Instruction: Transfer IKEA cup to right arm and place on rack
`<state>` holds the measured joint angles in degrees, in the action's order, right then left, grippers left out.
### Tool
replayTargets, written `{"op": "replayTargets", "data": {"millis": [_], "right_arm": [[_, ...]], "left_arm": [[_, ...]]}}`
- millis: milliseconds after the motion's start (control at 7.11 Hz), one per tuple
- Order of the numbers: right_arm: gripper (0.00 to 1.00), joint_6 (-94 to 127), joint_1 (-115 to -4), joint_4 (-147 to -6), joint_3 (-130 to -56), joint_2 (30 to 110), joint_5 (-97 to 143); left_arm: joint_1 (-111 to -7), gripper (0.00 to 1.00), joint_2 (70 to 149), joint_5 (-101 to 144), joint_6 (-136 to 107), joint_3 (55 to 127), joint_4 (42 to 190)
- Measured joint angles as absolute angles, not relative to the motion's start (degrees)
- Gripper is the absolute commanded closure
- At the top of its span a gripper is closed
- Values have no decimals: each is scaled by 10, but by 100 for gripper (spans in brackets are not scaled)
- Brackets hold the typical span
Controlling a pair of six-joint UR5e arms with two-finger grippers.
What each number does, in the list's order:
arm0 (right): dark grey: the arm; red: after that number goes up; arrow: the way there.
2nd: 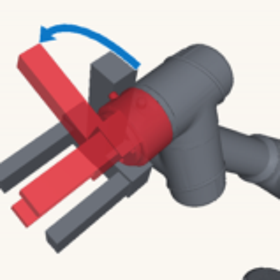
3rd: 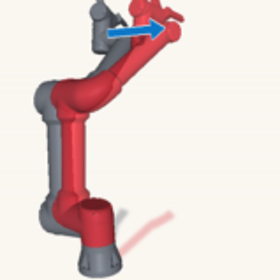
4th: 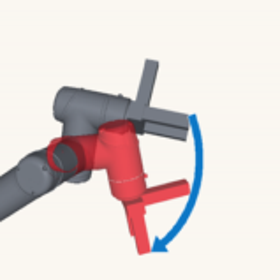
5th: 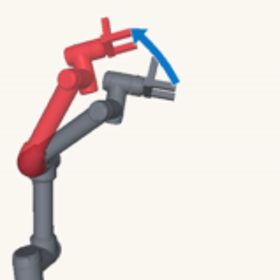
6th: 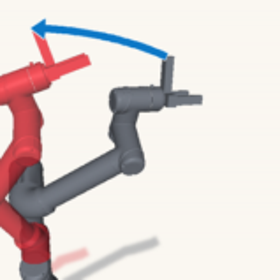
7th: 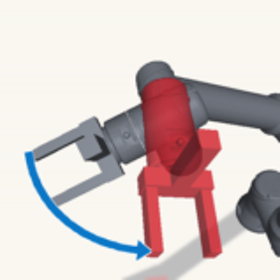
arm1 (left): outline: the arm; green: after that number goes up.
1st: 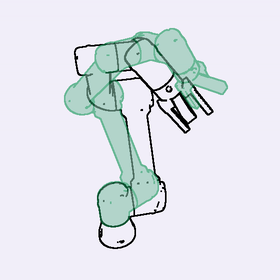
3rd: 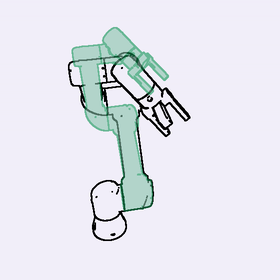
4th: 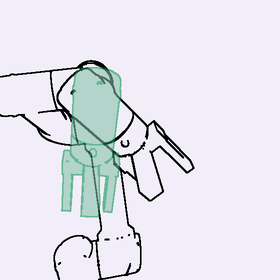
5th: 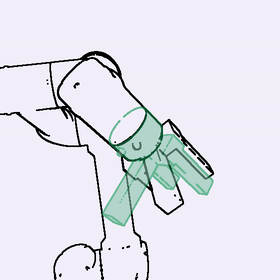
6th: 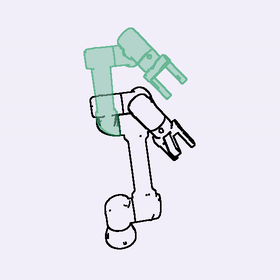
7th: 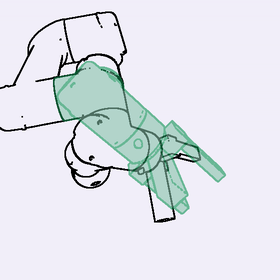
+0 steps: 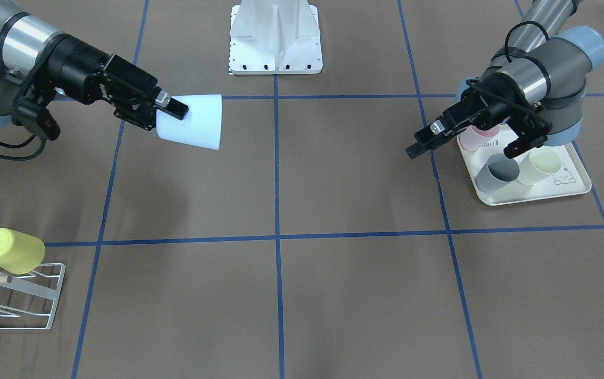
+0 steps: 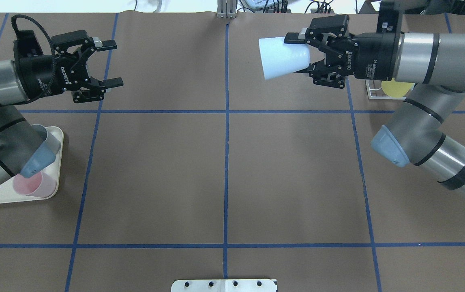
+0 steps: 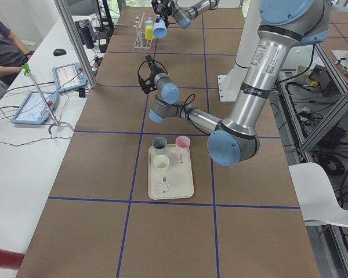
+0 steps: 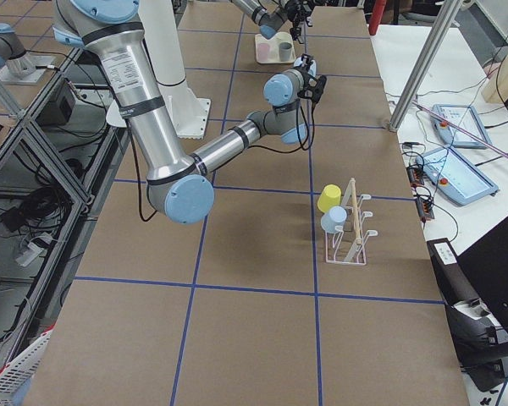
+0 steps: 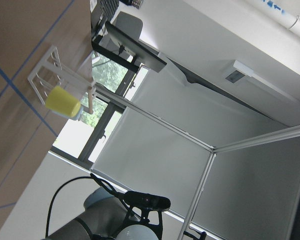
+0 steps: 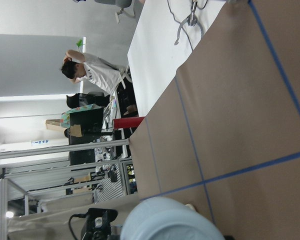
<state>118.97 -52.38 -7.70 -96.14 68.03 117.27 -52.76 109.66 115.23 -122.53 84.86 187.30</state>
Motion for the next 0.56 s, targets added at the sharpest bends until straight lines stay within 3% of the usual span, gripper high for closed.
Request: {"op": "replayTargets", "data": {"millis": [562], "right_arm": [[66,932,-648,-196,-963,764,1249]], "left_arm": [[-637,1,1067,1290,-862,840,1631]]}}
